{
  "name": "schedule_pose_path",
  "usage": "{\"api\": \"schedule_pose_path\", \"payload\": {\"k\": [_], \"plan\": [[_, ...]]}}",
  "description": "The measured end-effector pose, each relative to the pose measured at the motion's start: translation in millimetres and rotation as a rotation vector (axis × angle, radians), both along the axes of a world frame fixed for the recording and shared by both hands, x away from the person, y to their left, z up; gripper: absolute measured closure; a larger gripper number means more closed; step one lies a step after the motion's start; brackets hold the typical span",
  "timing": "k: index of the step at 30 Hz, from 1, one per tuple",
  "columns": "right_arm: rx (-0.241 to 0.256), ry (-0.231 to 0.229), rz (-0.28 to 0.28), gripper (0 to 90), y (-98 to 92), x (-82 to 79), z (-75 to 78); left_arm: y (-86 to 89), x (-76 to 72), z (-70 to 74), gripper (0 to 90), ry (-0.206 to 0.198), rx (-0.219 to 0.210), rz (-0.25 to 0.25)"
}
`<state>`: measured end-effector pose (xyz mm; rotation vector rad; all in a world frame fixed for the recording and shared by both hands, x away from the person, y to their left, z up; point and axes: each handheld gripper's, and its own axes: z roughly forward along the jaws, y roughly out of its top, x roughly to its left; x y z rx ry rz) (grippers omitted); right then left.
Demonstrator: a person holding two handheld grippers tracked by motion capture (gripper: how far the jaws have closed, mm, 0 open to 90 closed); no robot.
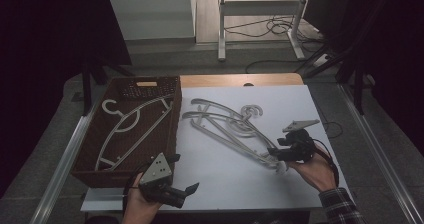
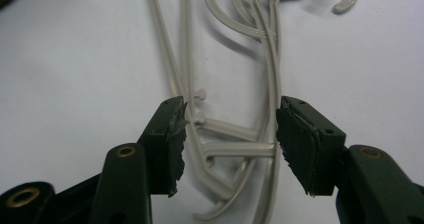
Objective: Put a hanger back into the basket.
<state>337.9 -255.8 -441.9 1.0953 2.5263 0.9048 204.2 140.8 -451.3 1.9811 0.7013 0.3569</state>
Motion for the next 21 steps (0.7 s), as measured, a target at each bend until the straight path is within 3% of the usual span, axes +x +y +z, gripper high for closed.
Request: {"api": "schedule_pose_path", "payload": {"k": [10, 21], "plan": [[-0.088, 0.035, 0.000, 42.9, 15.4, 36.8, -6.8, 0.8, 0.0, 0.5, 1.6, 0.002, -0.002, -0.002], [-0.177, 0.080, 0.028, 52.3, 28.9, 69.1, -20.2, 1.8, 0.9, 0.4, 1.8, 0.009, -0.006, -0.004]]}}
